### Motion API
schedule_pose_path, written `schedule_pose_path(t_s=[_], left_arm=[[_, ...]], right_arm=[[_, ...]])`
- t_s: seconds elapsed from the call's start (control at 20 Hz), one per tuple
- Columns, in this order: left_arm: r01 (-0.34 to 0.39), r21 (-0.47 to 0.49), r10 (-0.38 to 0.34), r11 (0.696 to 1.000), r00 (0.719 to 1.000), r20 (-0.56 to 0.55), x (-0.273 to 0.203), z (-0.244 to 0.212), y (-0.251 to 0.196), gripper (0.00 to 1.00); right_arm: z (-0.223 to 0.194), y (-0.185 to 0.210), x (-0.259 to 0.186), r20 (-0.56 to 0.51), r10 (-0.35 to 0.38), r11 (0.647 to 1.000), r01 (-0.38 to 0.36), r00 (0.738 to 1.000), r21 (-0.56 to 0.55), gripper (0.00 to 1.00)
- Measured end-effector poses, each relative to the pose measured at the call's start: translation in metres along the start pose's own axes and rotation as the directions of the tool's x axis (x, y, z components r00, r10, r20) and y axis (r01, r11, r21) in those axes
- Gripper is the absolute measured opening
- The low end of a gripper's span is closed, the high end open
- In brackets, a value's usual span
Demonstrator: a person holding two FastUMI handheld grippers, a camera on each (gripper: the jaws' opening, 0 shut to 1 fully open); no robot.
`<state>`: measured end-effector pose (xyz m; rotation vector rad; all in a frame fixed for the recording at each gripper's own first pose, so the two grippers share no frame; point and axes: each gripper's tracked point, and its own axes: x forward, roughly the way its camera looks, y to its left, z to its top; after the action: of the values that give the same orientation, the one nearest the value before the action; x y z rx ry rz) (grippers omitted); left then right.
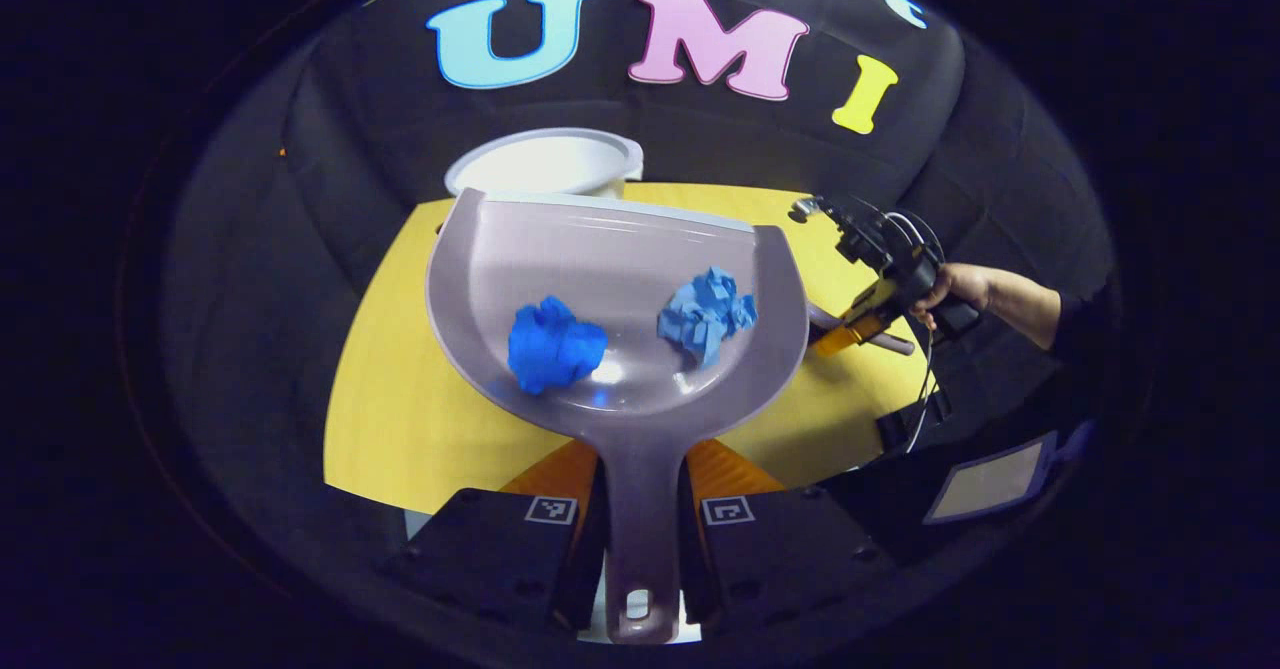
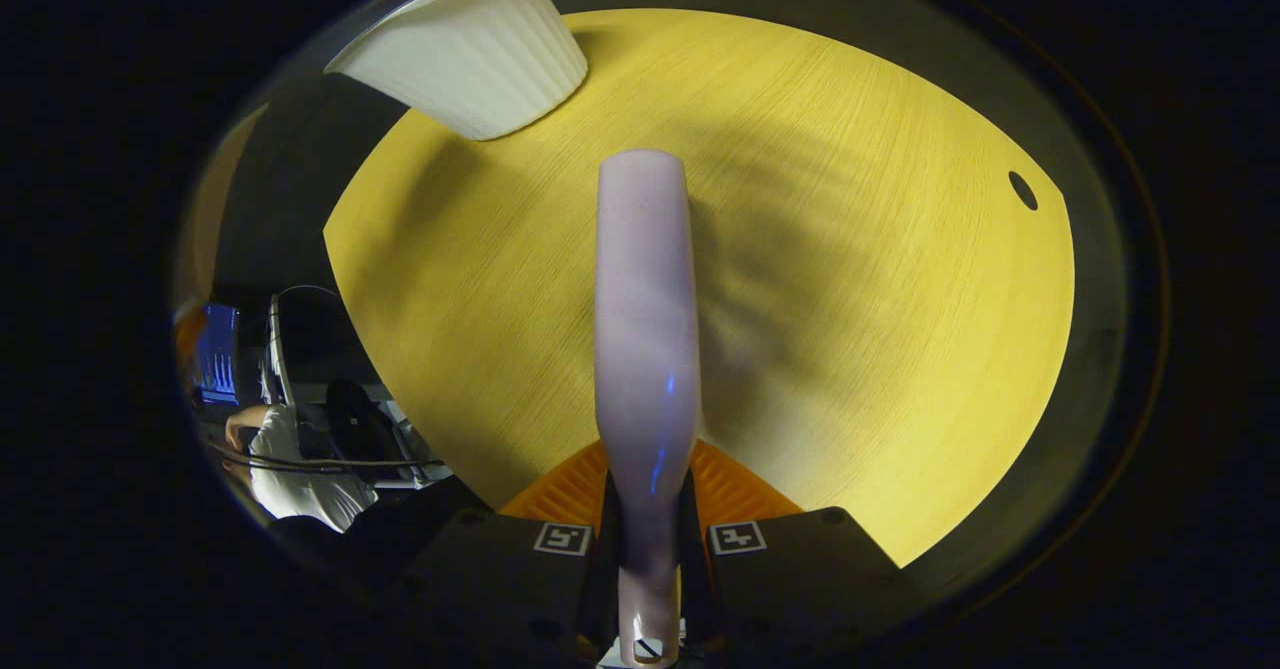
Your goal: Pick up the small broom and dustpan from the desktop, sweep the trash into the dustpan with the broom, and then empty the trash into the garbage bin.
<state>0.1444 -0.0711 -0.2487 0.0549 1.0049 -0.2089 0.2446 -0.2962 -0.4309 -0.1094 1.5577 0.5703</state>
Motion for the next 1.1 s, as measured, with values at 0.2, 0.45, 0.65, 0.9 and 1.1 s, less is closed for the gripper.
schedule_pose_path(t_s=[0.2, 0.45, 0.65, 0.9, 1.1], left_arm=[[-0.087, 0.052, 0.086, 0.995, 0.996, 0.024, -0.018, 0.070, 0.039, 0.29], [-0.283, 0.245, 0.296, 0.927, 0.955, -0.018, 0.012, 0.164, 0.120, 0.29], [-0.368, 0.445, 0.439, 0.817, 0.896, -0.064, 0.041, 0.214, 0.163, 0.29], [-0.302, 0.800, 0.618, 0.519, 0.779, -0.107, 0.036, 0.238, 0.174, 0.29], [-0.265, 0.905, 0.661, 0.333, 0.750, -0.024, 0.032, 0.248, 0.166, 0.29]], right_arm=[[-0.002, 0.002, -0.003, 0.035, 0.050, 0.998, -0.051, 0.998, 0.022, 0.29], [0.000, 0.006, 0.002, 0.094, 0.024, 0.999, -0.027, 0.995, 0.032, 0.29], [-0.003, 0.014, 0.006, 0.089, 0.075, 0.992, -0.083, 0.993, 0.094, 0.29], [-0.002, 0.028, 0.003, 0.118, 0.086, 0.972, -0.109, 0.989, 0.209, 0.29], [-0.005, 0.030, 0.009, 0.133, 0.075, 0.969, -0.104, 0.988, 0.226, 0.28]])
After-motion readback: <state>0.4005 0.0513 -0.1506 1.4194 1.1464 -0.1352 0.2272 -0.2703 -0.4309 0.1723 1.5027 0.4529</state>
